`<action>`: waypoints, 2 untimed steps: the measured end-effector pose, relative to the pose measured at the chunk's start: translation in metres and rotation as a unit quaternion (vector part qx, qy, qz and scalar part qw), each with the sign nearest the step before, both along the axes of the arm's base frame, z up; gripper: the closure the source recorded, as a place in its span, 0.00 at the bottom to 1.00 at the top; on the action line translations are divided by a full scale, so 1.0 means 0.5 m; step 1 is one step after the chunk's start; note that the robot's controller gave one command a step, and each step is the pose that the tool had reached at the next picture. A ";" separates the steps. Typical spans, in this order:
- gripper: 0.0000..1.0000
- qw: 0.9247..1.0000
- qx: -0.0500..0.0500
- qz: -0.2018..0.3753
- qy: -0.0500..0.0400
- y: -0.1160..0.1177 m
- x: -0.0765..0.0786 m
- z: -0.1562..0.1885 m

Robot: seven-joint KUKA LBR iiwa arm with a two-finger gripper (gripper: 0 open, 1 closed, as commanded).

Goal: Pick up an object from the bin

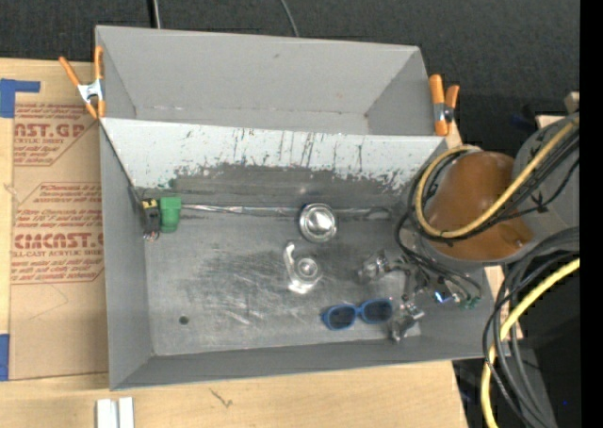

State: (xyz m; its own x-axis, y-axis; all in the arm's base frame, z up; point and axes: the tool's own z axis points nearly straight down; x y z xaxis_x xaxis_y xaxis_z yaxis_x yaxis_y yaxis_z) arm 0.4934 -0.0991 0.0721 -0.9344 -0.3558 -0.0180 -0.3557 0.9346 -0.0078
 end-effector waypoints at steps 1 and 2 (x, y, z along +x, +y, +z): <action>1.00 1.000 0.000 -0.001 0.004 -0.002 -0.004 0.004; 1.00 1.000 0.000 -0.002 0.005 -0.027 -0.015 0.245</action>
Offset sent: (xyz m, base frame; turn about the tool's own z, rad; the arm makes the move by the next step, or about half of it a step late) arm 0.0000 0.0000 0.0000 0.0000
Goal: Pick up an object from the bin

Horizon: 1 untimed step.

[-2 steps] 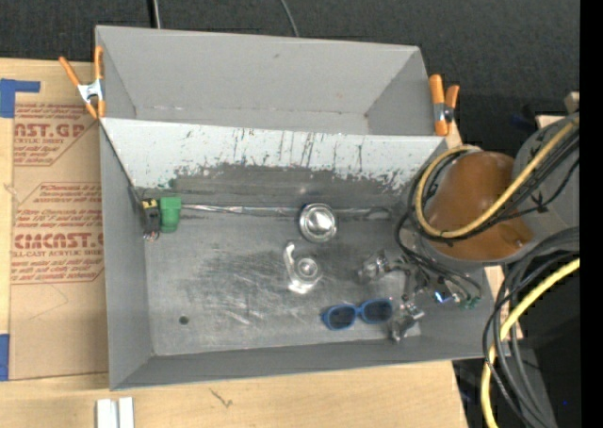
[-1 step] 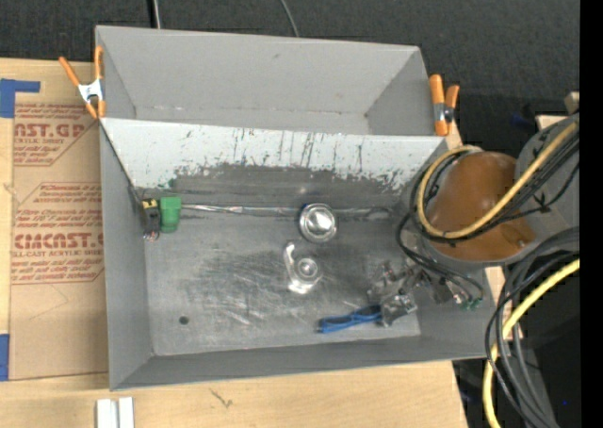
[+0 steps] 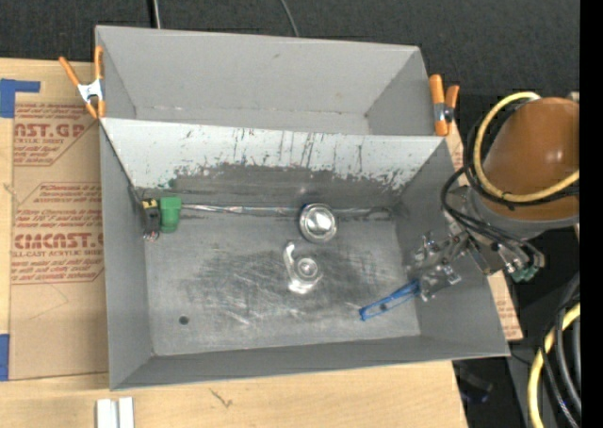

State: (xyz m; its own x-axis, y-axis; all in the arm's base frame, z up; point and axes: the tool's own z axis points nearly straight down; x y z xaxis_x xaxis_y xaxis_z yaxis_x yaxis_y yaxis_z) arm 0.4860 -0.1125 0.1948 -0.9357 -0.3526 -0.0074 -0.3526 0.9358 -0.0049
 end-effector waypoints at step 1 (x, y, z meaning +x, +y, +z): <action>1.00 0.991 -0.001 0.134 0.001 -0.016 0.001 0.145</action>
Offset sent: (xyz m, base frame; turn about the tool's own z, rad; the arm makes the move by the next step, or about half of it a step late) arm -0.0013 -0.0084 0.0710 -0.2700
